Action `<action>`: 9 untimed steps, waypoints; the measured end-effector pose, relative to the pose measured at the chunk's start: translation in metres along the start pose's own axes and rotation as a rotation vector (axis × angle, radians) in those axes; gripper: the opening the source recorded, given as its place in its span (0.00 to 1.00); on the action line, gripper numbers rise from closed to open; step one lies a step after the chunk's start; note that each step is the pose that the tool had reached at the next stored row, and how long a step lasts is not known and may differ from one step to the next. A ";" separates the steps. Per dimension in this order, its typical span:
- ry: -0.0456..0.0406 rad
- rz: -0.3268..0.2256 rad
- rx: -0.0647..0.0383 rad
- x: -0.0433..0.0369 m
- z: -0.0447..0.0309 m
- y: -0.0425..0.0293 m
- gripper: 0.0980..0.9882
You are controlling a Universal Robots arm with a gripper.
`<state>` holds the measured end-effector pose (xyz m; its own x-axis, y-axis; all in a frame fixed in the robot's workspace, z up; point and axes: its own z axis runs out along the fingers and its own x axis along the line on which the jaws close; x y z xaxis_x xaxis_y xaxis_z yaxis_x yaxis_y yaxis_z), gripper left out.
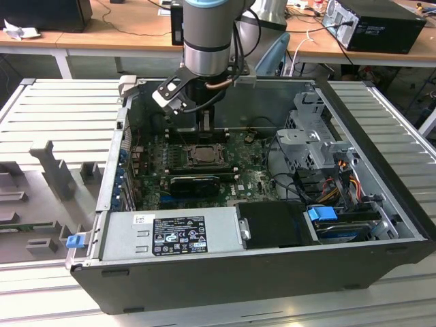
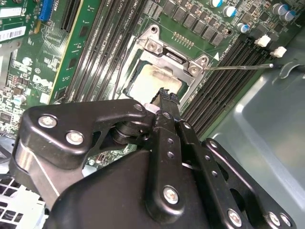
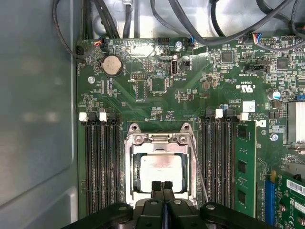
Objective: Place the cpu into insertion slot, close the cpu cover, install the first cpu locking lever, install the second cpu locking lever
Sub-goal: 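Install the first cpu locking lever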
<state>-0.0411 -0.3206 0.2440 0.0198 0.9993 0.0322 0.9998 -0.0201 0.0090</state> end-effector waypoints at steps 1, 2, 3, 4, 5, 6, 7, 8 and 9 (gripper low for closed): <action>-0.0001 0.000 0.000 0.0001 -0.0032 0.0000 0.01; -0.0001 0.000 0.000 0.0002 -0.0057 0.0000 0.01; -0.0002 0.000 0.000 0.0002 -0.0067 0.0001 0.01; -0.0004 0.000 0.000 0.0002 -0.0080 0.0001 0.01; -0.0012 0.000 0.000 0.0003 -0.0098 0.0001 0.01; -0.0019 0.000 0.000 0.0003 -0.0111 0.0002 0.01; -0.0022 0.000 0.000 0.0004 -0.0126 0.0002 0.01; -0.0026 0.000 0.000 0.0005 -0.0145 0.0001 0.01; -0.0029 0.000 0.000 0.0005 -0.0164 0.0002 0.01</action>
<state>-0.0411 -0.3206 0.2604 0.0198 0.9994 0.0293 0.9998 -0.0200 0.0091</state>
